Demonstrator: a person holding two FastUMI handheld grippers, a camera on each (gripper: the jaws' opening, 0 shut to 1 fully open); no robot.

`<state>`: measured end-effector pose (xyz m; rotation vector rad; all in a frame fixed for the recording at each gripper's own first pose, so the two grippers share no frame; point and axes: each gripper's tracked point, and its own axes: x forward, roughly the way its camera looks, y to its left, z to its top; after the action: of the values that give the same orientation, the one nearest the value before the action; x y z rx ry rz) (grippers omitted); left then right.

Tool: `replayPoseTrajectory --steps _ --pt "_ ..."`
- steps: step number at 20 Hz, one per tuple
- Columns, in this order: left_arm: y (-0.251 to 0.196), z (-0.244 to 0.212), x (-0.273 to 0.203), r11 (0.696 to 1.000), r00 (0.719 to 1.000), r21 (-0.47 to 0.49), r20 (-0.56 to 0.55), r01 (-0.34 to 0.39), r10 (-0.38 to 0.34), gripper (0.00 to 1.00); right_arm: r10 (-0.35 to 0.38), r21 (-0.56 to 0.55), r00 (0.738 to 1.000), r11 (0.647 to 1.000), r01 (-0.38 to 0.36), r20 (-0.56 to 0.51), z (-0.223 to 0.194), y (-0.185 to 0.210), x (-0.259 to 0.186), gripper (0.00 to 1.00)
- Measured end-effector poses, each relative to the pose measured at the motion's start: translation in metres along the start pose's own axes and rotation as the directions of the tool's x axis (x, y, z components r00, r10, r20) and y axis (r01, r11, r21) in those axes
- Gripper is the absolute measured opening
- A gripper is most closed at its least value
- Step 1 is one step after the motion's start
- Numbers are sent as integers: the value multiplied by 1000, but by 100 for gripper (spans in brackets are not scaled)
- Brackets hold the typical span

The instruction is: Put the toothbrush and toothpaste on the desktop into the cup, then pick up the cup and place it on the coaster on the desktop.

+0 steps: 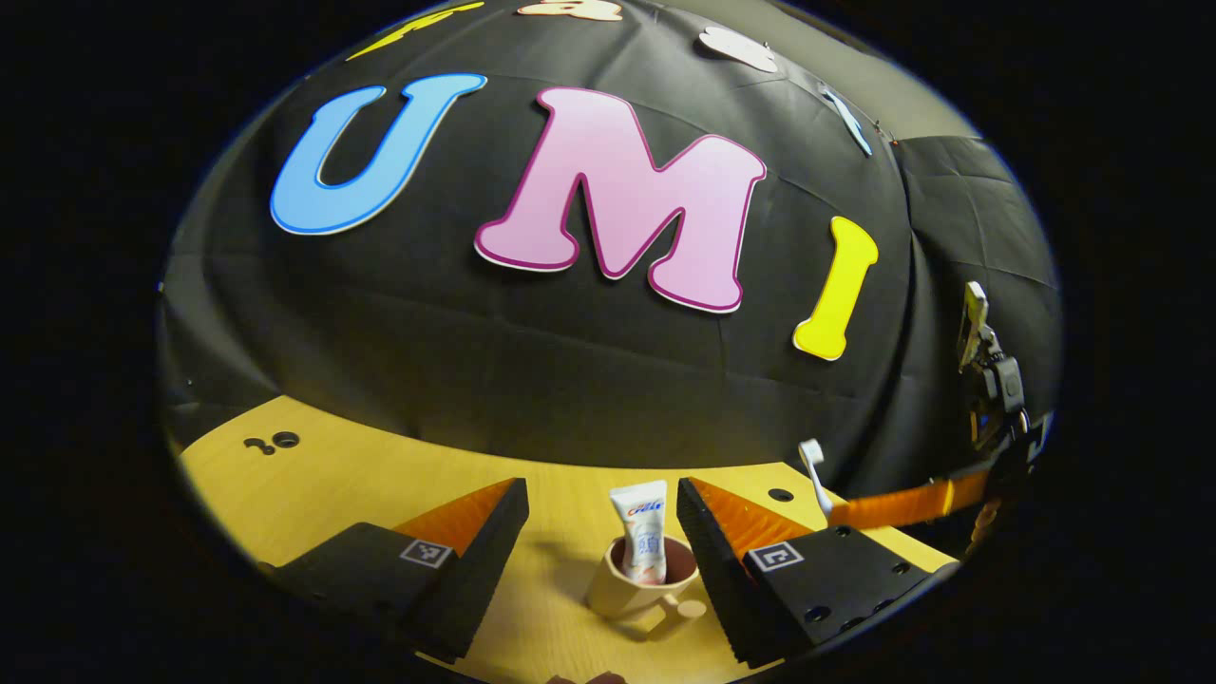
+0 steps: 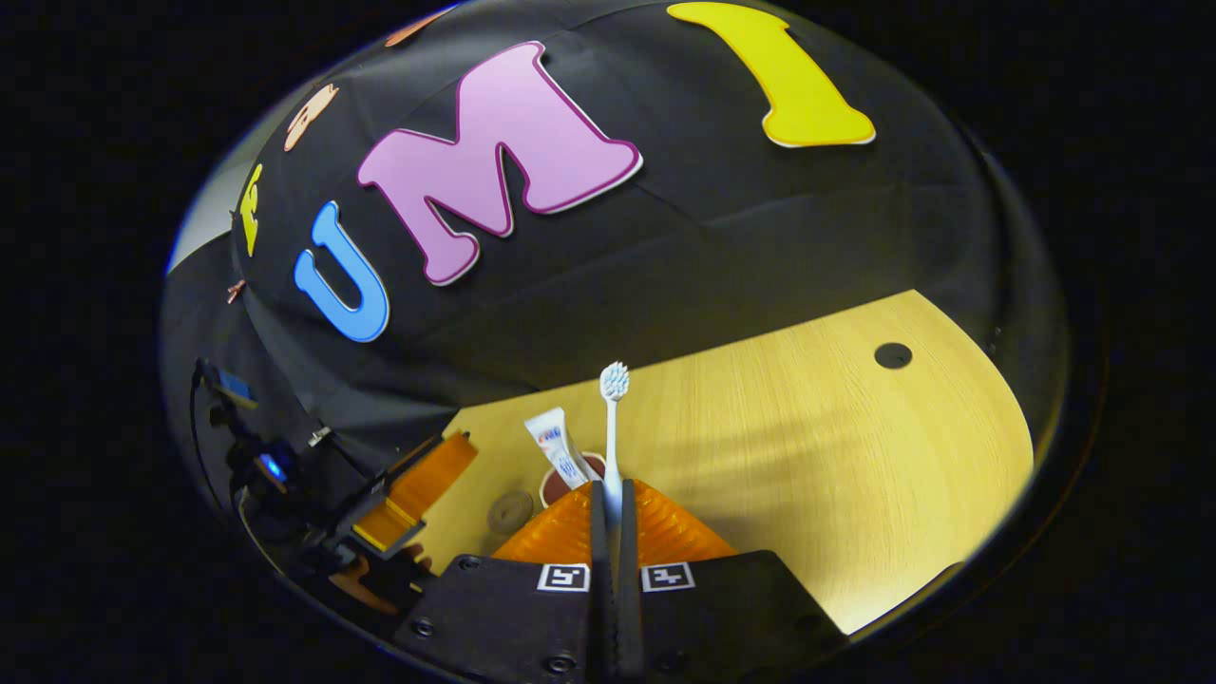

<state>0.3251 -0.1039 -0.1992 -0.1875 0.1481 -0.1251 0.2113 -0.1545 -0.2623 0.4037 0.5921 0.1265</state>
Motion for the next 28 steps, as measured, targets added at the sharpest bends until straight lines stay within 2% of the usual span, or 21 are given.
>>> replayPoseTrajectory --steps 6,12,19,24,28 --pt "19 -14 -44 998 998 -36 -47 -43 41 97 34 -36 990 999 -29 134 29 19 38 5" --pt "35 -26 -64 995 994 -37 -62 -91 89 97 52 -107 959 994 -23 280 43 29 71 5" --pt "53 -37 -75 990 990 -53 -72 -128 124 97 59 -179 949 984 -3 308 22 24 104 5" --pt "59 -48 -78 988 986 -51 -86 -144 140 97 54 -192 951 981 5 303 -1 20 105 7" --pt "54 -55 -78 989 986 -46 -97 -139 134 97 71 -221 960 975 -9 271 -23 26 100 16"
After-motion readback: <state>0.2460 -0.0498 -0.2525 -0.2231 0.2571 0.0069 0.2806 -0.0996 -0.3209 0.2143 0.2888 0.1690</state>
